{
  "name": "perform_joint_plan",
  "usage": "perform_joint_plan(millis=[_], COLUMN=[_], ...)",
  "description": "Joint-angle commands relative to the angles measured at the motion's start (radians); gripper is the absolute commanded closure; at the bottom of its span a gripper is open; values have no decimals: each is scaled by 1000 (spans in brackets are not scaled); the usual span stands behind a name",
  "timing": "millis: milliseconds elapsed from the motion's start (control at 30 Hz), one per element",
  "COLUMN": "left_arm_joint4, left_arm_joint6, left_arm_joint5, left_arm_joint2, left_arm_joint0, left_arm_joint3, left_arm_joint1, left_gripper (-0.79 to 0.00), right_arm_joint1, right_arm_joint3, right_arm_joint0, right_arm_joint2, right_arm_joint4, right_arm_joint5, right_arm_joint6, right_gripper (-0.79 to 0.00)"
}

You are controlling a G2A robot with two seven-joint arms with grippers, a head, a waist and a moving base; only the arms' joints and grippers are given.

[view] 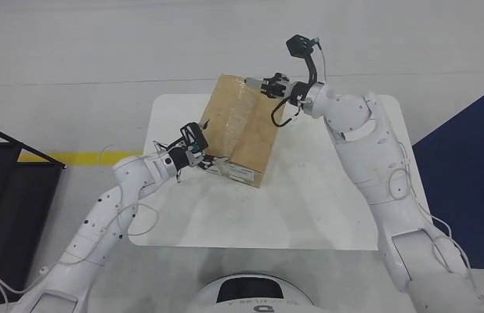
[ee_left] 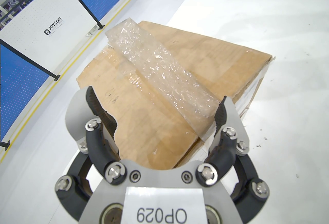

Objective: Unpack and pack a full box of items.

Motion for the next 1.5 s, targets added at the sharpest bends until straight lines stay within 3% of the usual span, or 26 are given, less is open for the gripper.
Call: perform_joint_plan(millis=[0, 233, 800, 1467], left_arm_joint4=[-11, -5, 22, 28], left_arm_joint6=[4, -2, -48, -1], left_arm_joint5=[12, 66, 35, 112], left_arm_joint2=[-2, -26, 46, 69], left_arm_joint0=[4, 29, -88, -103], left_arm_joint3=[-8, -24, 84, 146], left_arm_joint1=[-1, 1, -23, -40], left_gripper=[-785, -785, -785, -785], right_arm_joint1=[0, 0, 0, 1], right_arm_joint3=[0, 0, 0, -5], right_arm_joint0=[0, 0, 0, -14], right_arm_joint2=[0, 0, 0, -4], right_arm_joint4=[0, 0, 0, -3], right_arm_joint5=[0, 0, 0, 3], right_arm_joint6=[0, 0, 0, -5], right_gripper=[-785, -785, -785, -785])
